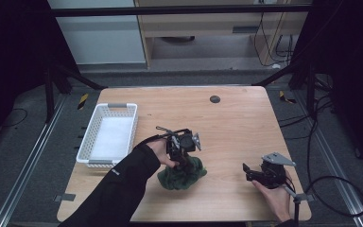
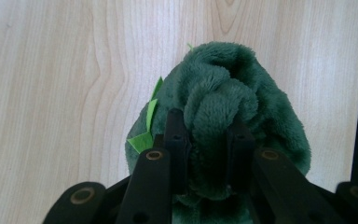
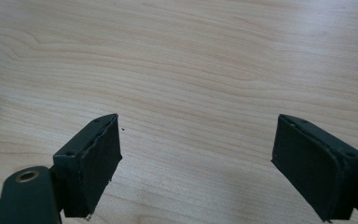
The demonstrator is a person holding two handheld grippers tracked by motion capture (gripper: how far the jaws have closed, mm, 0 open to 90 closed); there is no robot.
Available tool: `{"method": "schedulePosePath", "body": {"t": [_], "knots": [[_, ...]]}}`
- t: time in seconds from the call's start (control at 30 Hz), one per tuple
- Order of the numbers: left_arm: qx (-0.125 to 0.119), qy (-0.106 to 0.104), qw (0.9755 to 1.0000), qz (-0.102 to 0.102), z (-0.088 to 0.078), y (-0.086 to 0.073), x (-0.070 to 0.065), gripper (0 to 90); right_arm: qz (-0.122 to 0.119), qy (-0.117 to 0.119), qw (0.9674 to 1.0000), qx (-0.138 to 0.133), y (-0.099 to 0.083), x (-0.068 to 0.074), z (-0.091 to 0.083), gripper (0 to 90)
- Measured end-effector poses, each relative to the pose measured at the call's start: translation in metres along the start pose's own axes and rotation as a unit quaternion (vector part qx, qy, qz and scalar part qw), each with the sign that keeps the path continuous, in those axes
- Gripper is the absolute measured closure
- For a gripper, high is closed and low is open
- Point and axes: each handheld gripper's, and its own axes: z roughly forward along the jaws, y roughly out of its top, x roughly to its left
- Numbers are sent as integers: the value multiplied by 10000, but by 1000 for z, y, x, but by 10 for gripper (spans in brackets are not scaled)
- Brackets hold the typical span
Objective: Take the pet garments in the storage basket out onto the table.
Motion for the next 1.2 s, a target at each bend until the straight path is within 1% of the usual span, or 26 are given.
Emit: {"method": "schedulePosePath", "body": {"t": [0.07, 0.17, 0.3, 0.33, 0.4, 0.6, 0.7, 0.8, 0.87, 0.9, 0.93, 0.97, 1.07, 1.1, 1.2], "knots": [[30, -29, 10000, 17, 5, 0, -1, 741, 6, 4, 10000, 3, 0, 0, 0, 152], [30, -57, 10000, -11, 10, -1, -1, 732, 5, 5, 10000, 19, 0, 0, 0, 151], [37, -22, 10000, 17, 10, -1, -1, 709, 45, 24, 10000, 28, 0, 0, 0, 151], [41, -30, 10000, 19, 10, -2, -1, 702, 13, 8, 10000, 18, 0, 0, 0, 151], [52, -16, 10000, -12, 10, -2, -1, 665, 33, 20, 10000, 23, 0, 0, 0, 151], [-8, 40, 10000, 23, 6, -3, -3, 578, 0, -1, 10000, 9, 0, 0, 0, 150], [-171, 33, 9998, -18, -1, -5, -2, 531, 10, 3, 10000, 18, 0, 0, 0, 150], [-392, 2, 9992, -69, -12, -8, -3, 494, 14, -5, 10000, 21, 0, 0, 0, 149], [-654, -12, 9976, -216, -21, -11, -5, 472, 10, -7, 10000, 18, 0, 0, 0, 149], [-715, 3, 9972, -231, -24, -12, -5, 463, 16, -8, 10000, 22, 0, 0, 0, 149], [-808, 56, 9964, -250, -27, -14, -5, 453, 15, -9, 10000, 22, 0, 0, 0, 149], [-905, 57, 9954, -295, -31, -16, -6, 444, 8, -8, 10000, 20, 0, 0, 0, 149], [-1055, 205, 9934, -393, -38, -21, -7, 425, 14, -14, 10000, 16, 0, -1, 0, 149], [-1097, 214, 9928, -442, -40, -22, -8, 423, 22, -18, 10000, 17, 0, 0, 0, 149], [-1276, 333, 9895, -585, -44, -28, -10, 409, 19, -21, 10000, 6, 0, -1, 0, 148]]}}
